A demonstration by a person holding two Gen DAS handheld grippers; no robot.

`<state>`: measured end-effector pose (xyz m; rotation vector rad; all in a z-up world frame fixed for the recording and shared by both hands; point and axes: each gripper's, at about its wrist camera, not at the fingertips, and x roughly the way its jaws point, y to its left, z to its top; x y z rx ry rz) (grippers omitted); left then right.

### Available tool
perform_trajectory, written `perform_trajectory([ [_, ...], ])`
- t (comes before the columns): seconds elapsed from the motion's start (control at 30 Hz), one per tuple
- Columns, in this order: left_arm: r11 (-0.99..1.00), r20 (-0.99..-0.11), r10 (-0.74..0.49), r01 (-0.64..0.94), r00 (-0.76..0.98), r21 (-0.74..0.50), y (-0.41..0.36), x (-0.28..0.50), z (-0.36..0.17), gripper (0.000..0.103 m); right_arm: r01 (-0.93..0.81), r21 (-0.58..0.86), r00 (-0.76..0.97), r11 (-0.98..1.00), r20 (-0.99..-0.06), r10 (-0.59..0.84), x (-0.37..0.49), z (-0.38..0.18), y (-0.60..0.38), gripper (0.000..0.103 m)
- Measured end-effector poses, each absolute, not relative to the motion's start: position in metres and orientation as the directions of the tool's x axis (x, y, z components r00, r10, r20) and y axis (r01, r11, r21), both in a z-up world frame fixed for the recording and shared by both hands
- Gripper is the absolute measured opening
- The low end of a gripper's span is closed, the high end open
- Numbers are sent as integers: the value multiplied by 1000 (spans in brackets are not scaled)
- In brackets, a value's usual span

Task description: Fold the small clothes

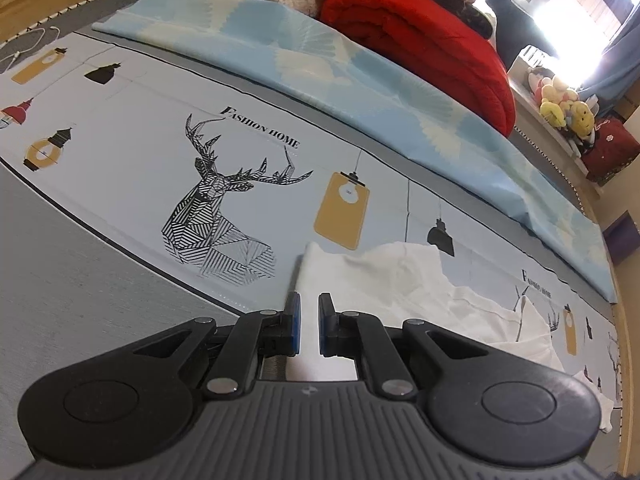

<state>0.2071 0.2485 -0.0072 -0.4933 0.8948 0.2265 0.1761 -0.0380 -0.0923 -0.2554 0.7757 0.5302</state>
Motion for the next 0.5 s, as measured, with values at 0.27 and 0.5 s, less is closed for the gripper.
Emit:
perform_trajectory([
  [0.27,869,-799,-8,-391,601,-303,245,214,-5,12,-529,-34,552,848,-773,313,197,-106,-32,25],
  [0.5,873,-813,-12,-390,583,-293,228,223,-13,13,-324,267,627,908,-658,417,220,-67,-104,14],
])
